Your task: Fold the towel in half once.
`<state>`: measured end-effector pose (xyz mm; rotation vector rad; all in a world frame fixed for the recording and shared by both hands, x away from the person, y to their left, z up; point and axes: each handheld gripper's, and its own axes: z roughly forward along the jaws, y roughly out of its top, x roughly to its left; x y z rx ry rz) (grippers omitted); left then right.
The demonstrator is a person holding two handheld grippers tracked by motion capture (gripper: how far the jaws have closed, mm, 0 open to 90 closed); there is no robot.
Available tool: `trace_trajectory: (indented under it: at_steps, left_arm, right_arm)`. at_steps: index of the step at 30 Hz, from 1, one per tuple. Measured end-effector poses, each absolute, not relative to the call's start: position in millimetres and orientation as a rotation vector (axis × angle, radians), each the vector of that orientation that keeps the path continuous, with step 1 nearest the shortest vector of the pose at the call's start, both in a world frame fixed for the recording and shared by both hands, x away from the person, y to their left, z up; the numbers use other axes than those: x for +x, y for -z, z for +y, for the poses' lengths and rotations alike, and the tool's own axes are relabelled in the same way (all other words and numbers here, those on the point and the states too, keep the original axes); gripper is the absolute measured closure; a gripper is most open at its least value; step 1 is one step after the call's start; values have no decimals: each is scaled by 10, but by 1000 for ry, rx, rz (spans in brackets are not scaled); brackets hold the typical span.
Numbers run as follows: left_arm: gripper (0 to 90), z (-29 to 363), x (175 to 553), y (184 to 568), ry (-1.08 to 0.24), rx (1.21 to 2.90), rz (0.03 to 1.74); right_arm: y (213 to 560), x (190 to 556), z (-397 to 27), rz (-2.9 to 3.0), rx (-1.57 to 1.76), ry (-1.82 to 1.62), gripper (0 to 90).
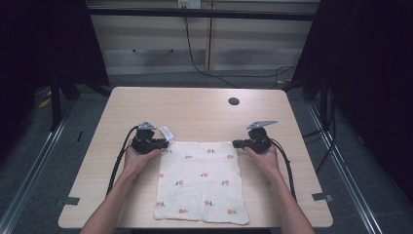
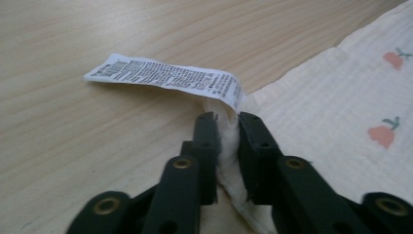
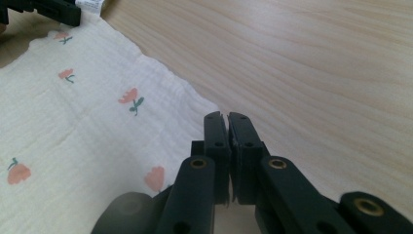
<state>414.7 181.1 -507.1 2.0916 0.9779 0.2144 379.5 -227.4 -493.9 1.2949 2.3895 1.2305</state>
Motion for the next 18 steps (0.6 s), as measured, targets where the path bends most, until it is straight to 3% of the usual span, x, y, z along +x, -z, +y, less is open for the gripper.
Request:
trace_trajectory:
  at_steps: [4, 18]
  left_arm:
    - [841, 1800, 4134, 5064, -229, 2098, 980]
    - [850, 1886, 4083, 4815, -202, 1991, 924]
  right_arm:
    - [4926, 3793, -2280, 2389, 1293, -1241, 877]
    - [4703, 3767, -2369, 2361, 1262, -1264, 877]
